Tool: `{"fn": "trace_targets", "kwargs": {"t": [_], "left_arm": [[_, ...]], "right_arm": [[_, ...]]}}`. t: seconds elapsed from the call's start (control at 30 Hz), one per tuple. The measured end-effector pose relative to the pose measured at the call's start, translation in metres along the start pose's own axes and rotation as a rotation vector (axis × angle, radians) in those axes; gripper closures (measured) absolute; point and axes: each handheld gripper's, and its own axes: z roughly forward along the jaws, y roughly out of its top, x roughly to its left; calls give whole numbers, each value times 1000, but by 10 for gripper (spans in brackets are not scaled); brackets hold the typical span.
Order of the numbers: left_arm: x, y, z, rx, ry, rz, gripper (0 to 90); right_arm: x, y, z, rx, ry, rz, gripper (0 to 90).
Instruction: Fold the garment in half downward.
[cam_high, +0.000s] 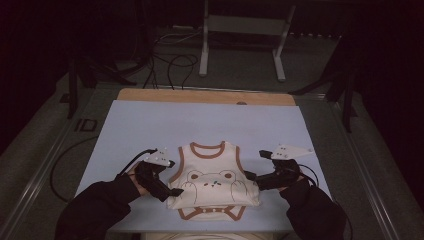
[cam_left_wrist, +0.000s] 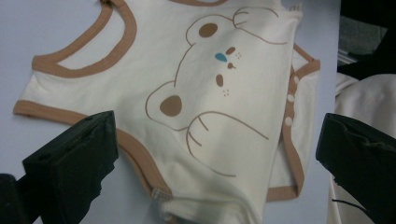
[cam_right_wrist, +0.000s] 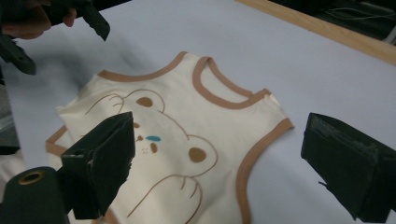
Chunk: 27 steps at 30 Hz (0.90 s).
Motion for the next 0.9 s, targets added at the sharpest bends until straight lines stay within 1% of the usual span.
{"fn": "trace_targets", "kwargs": {"t": [0.17,0.27,0.3,0.33,0.43,0.47,0.53,0.63,0.73,0.77,0.8,0.83,0.9], "left_arm": [[7,6,0,-22,-1,-3,1],[11,8,0,-24,4,-1,1],[14,10,0,-28,10,-3,1],[16,12,0,-30,11,0,1],[20,15,2,-28,21,3,1],[20,15,2,-28,21,3,1],[25,17,4,-27,23,1,1],[32,18,8,-28,27,-6,1],[40,19,12,-21,41,-8,1],[43,20,13,-18,52,-11,1],[45,20,14,-16,76,-11,1],[47,21,15,-20,84,-16,1],[53,21,17,-17,86,-19,1]], "right_arm": [[-5,8,9,1,8,-7,98],[-7,11,13,7,12,-14,97],[-8,12,15,8,12,-17,97],[-11,14,19,8,21,-12,97],[-14,16,27,15,22,-15,97],[-14,16,27,15,22,-15,97],[-17,18,34,35,18,-15,97],[-21,19,42,46,5,-23,97],[-25,18,49,55,3,-15,98],[-27,18,51,58,1,-15,97],[-28,17,53,60,0,-13,97],[-30,17,55,64,-1,-6,98],[-34,16,59,72,-3,4,97]]}}
